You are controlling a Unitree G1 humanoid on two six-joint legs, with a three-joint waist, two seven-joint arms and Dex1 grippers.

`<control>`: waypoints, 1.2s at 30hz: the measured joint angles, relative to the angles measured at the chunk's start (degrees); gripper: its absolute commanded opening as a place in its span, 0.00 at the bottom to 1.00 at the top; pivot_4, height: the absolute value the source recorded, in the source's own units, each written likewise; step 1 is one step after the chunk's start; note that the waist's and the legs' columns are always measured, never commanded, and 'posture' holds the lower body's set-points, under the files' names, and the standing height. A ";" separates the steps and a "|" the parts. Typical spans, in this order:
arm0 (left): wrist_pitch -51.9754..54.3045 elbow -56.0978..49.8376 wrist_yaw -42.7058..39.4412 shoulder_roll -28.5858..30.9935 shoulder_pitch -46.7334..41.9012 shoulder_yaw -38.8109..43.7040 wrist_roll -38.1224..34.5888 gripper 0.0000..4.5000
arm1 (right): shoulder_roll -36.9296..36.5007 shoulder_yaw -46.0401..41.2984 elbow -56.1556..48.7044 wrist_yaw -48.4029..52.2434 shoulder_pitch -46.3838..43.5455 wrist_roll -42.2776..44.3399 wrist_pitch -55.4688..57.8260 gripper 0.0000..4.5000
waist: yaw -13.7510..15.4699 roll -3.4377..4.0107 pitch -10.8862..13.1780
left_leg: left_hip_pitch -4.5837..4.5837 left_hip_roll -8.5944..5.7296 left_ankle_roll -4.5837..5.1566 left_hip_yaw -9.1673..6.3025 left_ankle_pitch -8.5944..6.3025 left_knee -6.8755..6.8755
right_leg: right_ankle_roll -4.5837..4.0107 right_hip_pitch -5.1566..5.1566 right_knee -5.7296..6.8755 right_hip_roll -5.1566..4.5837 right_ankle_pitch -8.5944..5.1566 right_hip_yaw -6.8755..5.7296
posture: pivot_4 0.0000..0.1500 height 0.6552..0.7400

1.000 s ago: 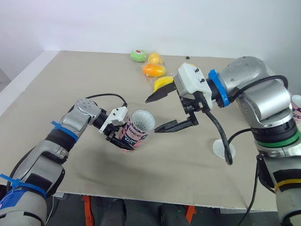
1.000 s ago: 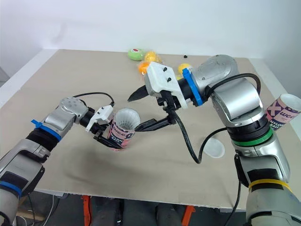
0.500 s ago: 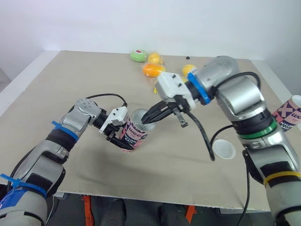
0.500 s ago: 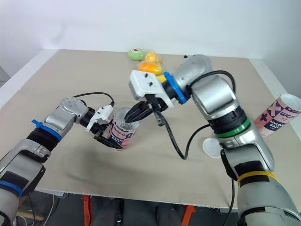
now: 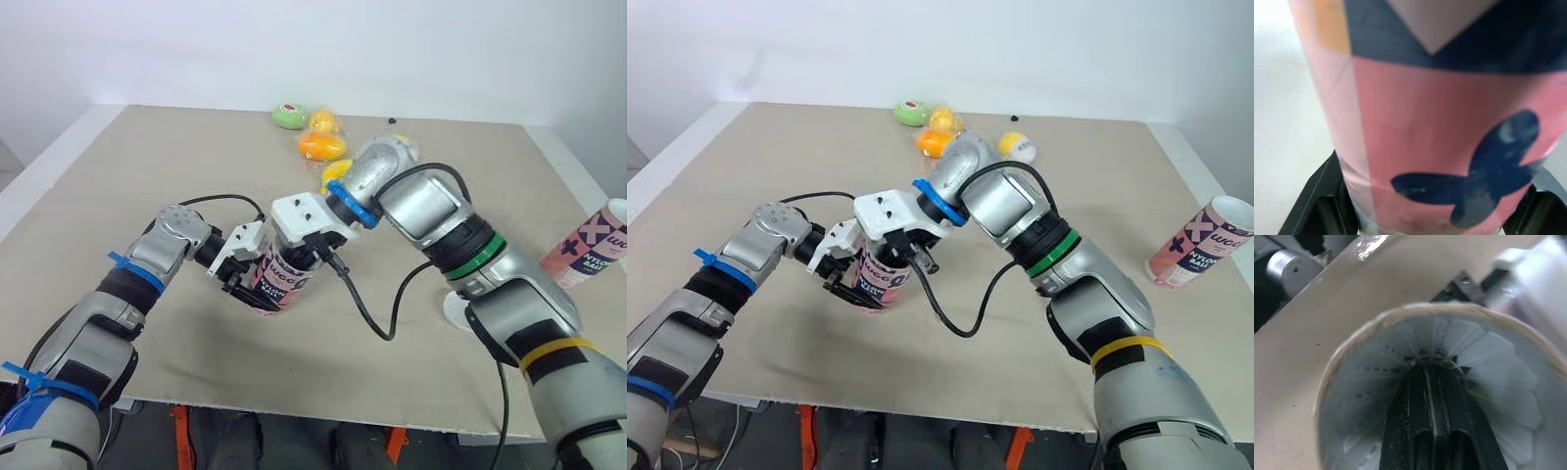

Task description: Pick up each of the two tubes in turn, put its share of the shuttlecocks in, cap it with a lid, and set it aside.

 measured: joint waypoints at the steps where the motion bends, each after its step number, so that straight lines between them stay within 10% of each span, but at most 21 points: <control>1: 0.09 0.08 0.00 0.01 0.12 0.25 0.20 0.71 | 0.70 -0.05 0.99 0.08 -0.32 -0.78 -0.61 0.01 | -0.01 0.00 0.00 | 0.03 0.05 -0.01 0.00 0.00 0.00 | 0.02 0.01 0.01 0.04 0.00 -0.01 | 1.00 0.91; 9: 0.64 -0.53 0.01 0.05 0.66 1.55 1.24 0.71 | 0.23 -0.88 2.76 0.17 -0.62 4.02 2.39 0.01 | 0.01 -0.02 -0.01 | 0.08 0.46 -0.22 -0.03 0.15 -0.01 | -0.25 -0.03 0.05 0.40 0.03 -0.04 | 1.00 0.91; 20: 0.20 -1.20 0.03 -1.17 1.58 3.95 1.60 0.71 | -18.68 -6.21 -2.04 0.23 -5.15 20.80 7.05 0.01 | 0.54 -0.01 0.05 | -0.15 0.42 -0.25 -0.01 0.13 -0.20 | -0.30 -0.35 0.05 0.39 0.01 0.01 | 1.00 0.91; 30: 2.48 -4.03 2.01 -10.30 5.91 12.31 -2.47 0.71 | -38.38 -15.23 -11.94 0.25 15.83 18.99 10.45 0.82 | 0.02 0.15 0.23 | -0.77 0.20 -0.16 0.09 0.03 -0.14 | -0.29 -0.85 0.17 0.20 -0.04 0.09 | 1.00 0.91; 36: 1.91 -5.38 6.06 -17.87 9.71 14.44 -2.80 0.71 | -43.57 -14.82 -3.04 -0.96 30.31 7.88 5.72 0.87 | -0.02 0.22 0.26 | -0.73 0.11 -0.14 0.08 0.02 0.03 | -0.13 -0.74 0.18 0.19 -0.02 0.18 | 1.00 0.91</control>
